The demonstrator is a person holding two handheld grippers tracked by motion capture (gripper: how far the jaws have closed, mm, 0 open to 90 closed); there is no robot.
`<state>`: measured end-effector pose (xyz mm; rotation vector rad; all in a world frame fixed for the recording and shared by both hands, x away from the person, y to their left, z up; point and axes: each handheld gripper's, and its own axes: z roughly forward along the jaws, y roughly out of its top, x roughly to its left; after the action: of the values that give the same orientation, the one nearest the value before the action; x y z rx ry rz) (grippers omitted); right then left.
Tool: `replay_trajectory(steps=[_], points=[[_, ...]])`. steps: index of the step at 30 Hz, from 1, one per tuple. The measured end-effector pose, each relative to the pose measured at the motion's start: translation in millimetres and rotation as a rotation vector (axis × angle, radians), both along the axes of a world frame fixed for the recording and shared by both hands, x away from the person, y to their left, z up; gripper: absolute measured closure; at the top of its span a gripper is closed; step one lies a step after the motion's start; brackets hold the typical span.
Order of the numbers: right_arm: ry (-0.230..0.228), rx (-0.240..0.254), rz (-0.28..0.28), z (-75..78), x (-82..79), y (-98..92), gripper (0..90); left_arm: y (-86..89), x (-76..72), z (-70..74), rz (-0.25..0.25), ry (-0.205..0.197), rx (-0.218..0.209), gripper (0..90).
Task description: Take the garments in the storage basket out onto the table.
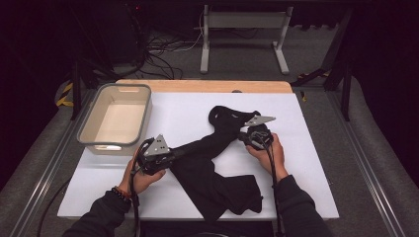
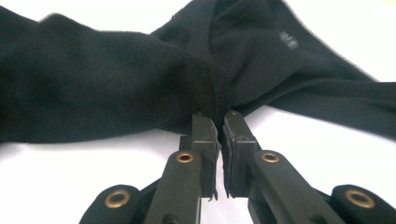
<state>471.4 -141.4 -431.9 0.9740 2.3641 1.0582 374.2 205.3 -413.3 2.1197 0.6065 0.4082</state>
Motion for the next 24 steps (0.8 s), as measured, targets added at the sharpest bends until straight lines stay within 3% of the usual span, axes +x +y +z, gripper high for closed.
replay_trajectory(steps=[2,4,9,10,13,17,20,22,23,24], points=[[-0.043,0.001,-0.01,18.2,-11.9,-9.3,84.7,-1.0,1.0,-0.4,-0.009,0.008,-0.001,88.6],[-0.087,0.071,-0.051,41.9,-27.3,-27.5,84.8,-5.0,1.2,-0.7,-0.032,0.006,0.008,88.7],[-0.163,0.103,-0.106,65.1,-46.0,-51.5,84.9,-7.7,1.2,2.3,-0.03,-0.014,0.011,88.8],[-0.176,0.115,-0.115,68.0,-48.0,-55.0,84.9,-6.8,2.5,3.8,-0.011,-0.019,0.001,88.9],[-0.189,0.148,-0.131,70.0,-49.3,-56.8,85.0,-5.5,5.6,3.5,0.009,-0.018,-0.01,88.8],[-0.185,0.096,-0.145,56.7,-38.2,-41.2,84.3,-6.9,10.3,1.5,0.087,-0.029,-0.017,85.4],[-0.187,0.06,-0.157,48.0,-31.0,-33.9,82.8,-10.0,7.3,3.2,0.061,-0.044,-0.035,84.4],[-0.153,0.016,-0.171,34.7,-19.5,-27.3,66.3,-18.4,0.1,7.2,0.031,-0.074,-0.049,72.7],[-0.153,0.016,-0.171,34.7,-19.5,-27.3,66.3,-18.4,0.1,7.2,0.031,-0.074,-0.049,70.0],[-0.137,-0.026,-0.176,29.4,-16.6,-24.4,56.6,-27.6,-5.7,8.5,-0.013,-0.086,-0.054,68.0]])
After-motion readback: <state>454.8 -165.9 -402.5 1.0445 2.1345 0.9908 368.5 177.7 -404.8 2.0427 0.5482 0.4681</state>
